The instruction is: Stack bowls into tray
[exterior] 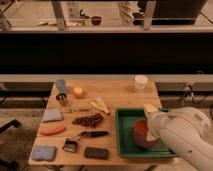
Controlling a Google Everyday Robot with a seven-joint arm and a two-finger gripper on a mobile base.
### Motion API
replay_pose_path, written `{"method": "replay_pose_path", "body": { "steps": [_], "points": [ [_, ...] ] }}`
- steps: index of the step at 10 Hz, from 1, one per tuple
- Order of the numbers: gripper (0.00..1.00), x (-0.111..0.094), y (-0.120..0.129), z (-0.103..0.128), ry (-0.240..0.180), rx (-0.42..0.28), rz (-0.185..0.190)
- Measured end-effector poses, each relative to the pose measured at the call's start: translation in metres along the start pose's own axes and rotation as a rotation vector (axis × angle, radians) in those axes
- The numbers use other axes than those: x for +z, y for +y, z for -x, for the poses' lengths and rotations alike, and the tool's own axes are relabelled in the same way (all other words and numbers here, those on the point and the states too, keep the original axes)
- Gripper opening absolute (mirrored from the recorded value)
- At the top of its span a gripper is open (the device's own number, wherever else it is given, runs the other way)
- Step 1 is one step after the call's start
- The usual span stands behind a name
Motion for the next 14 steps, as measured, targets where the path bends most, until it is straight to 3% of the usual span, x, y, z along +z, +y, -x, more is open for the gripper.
{"method": "replay_pose_path", "body": {
  "steps": [14],
  "points": [
    [0.80, -0.0093, -0.0097, 0.0014, -0.032, 0.016, -0.014]
  ]
}}
